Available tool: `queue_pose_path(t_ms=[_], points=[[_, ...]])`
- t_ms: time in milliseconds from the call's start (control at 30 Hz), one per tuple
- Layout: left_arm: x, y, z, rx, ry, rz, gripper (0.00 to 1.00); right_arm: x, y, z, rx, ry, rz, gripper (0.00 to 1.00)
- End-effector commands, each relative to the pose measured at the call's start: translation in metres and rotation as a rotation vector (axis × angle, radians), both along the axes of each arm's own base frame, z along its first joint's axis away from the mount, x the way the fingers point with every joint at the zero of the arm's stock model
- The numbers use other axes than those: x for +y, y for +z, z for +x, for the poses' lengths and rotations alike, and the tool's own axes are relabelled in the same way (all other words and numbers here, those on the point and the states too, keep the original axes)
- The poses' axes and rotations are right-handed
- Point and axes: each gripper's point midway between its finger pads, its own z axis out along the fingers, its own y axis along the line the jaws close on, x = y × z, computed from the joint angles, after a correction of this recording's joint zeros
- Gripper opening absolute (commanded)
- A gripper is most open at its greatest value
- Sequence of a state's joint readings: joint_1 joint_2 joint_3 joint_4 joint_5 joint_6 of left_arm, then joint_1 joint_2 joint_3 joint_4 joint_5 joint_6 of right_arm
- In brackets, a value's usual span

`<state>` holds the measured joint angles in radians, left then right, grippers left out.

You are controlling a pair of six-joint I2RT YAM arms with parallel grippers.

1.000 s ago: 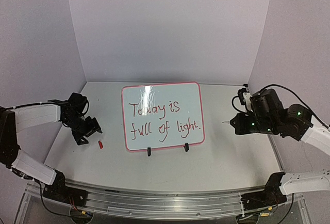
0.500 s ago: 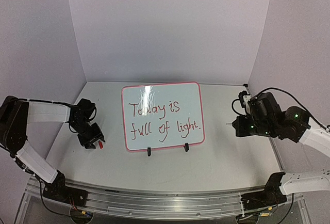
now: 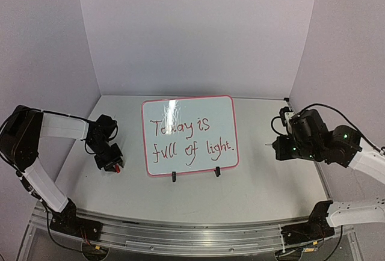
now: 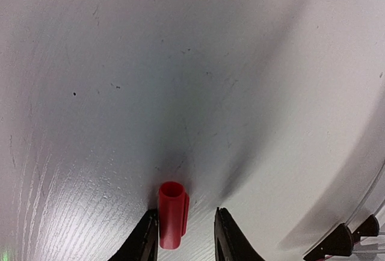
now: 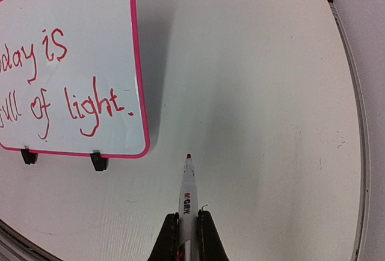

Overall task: Write a sentence on the whiteboard
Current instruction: Pick up the pen cap from the center of the board, then insert the pen cap into the whiteboard marker.

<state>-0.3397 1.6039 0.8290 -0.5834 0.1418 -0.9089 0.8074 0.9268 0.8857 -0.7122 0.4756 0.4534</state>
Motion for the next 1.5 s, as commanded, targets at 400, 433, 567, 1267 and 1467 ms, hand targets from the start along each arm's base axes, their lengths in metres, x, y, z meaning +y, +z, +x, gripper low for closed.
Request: queue_pose_path(t_ms=[400, 433, 567, 1267, 1467], points=[[0.011, -0.023, -0.006, 0.107, -0.044, 0.113, 0.0, -0.012, 0.004, 0.0, -0.044, -0.045, 0.008, 0.0], [0.009, -0.02, -0.002, 0.095, -0.056, 0.113, 0.0, -0.011, 0.005, 0.0, -0.045, -0.044, 0.008, 0.0], [0.004, 0.008, 0.024, -0.013, -0.132, 0.113, 0.0, -0.01, 0.008, 0.001, -0.048, -0.039, 0.017, 0.0], [-0.13, 0.369, 0.047, -1.287, -1.181, -0.175, 0.0, 0.042, 0.051, -0.01, 0.036, 0.16, 0.179, 0.0], [-0.217, 0.345, -0.014, -1.312, -1.555, -0.235, 0.0, 0.067, 0.071, -0.028, 0.085, 0.305, 0.286, 0.0]])
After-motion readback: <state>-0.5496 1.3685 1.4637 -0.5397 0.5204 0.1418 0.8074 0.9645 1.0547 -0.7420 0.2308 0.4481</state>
